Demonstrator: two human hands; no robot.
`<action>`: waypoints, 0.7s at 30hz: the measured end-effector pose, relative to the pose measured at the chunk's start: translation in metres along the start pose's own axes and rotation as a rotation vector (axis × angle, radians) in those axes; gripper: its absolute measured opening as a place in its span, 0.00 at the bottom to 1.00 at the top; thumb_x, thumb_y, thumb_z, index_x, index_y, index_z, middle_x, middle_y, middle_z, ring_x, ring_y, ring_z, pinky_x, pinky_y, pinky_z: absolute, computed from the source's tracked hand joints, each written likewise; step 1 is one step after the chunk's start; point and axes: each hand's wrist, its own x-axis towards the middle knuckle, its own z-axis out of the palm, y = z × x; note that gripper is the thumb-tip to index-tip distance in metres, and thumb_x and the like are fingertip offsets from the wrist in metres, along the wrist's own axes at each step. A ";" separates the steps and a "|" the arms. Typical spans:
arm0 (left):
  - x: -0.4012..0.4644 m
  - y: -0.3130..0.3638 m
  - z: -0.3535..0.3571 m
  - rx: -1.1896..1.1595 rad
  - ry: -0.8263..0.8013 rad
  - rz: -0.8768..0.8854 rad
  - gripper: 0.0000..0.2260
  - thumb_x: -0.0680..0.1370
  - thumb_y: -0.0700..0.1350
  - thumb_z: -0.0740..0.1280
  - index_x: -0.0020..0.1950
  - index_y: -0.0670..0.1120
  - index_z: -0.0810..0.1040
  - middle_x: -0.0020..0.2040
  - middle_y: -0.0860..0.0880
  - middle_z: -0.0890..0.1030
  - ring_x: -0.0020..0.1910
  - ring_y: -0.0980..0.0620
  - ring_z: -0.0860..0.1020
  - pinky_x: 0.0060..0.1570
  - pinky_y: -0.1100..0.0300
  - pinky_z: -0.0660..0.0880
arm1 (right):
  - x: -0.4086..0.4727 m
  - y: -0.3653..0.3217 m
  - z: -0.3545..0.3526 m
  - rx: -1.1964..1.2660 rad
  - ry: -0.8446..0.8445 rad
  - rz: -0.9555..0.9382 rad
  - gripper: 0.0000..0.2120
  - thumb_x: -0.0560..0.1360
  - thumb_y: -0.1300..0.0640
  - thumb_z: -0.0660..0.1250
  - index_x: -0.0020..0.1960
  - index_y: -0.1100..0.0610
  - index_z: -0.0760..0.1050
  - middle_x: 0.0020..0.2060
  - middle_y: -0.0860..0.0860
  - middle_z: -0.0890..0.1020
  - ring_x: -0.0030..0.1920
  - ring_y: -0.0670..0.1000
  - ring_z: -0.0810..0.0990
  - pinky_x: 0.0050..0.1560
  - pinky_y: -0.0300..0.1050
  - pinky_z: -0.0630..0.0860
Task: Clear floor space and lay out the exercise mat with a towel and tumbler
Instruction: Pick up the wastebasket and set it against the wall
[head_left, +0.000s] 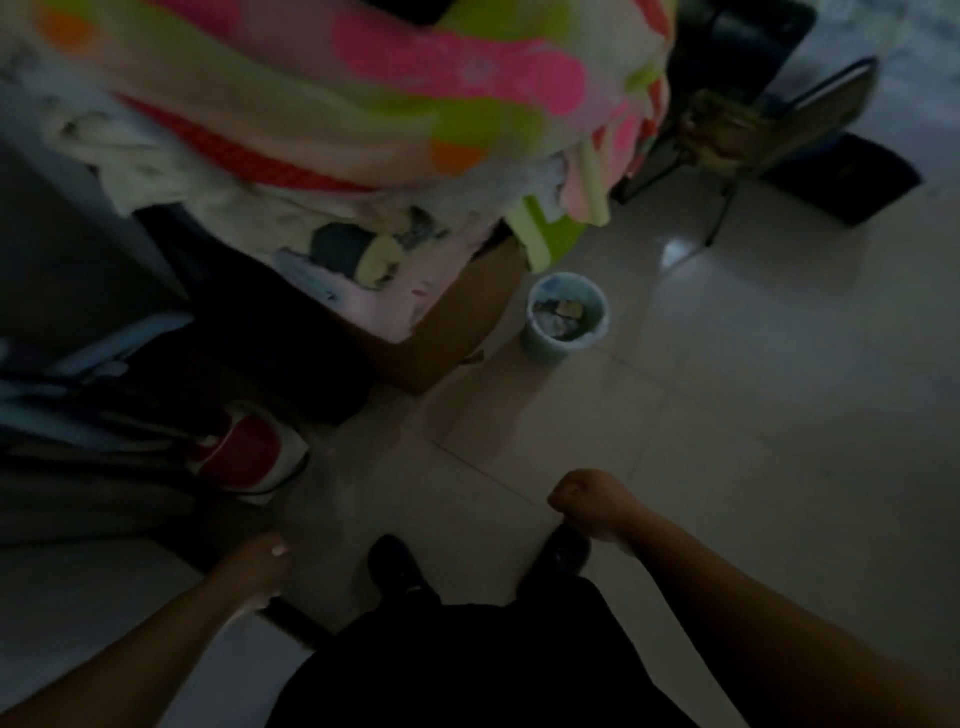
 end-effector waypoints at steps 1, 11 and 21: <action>-0.001 0.019 0.012 0.001 -0.003 0.029 0.03 0.79 0.36 0.62 0.48 0.38 0.74 0.39 0.42 0.72 0.33 0.47 0.71 0.34 0.62 0.67 | -0.002 0.022 -0.009 0.056 0.010 0.034 0.12 0.73 0.54 0.67 0.47 0.64 0.80 0.42 0.57 0.82 0.45 0.57 0.83 0.48 0.49 0.80; -0.066 0.221 0.191 0.351 -0.207 0.288 0.10 0.77 0.43 0.64 0.36 0.44 0.74 0.35 0.42 0.76 0.35 0.49 0.74 0.37 0.60 0.68 | -0.032 0.248 -0.103 0.035 -0.056 0.264 0.06 0.74 0.54 0.65 0.40 0.55 0.74 0.35 0.53 0.78 0.33 0.50 0.74 0.38 0.39 0.70; -0.079 0.333 0.254 0.430 -0.250 0.491 0.08 0.77 0.45 0.65 0.38 0.50 0.77 0.32 0.55 0.77 0.31 0.60 0.74 0.32 0.66 0.69 | -0.001 0.309 -0.181 0.124 0.000 0.451 0.07 0.73 0.59 0.65 0.36 0.58 0.74 0.32 0.58 0.77 0.32 0.54 0.76 0.35 0.44 0.71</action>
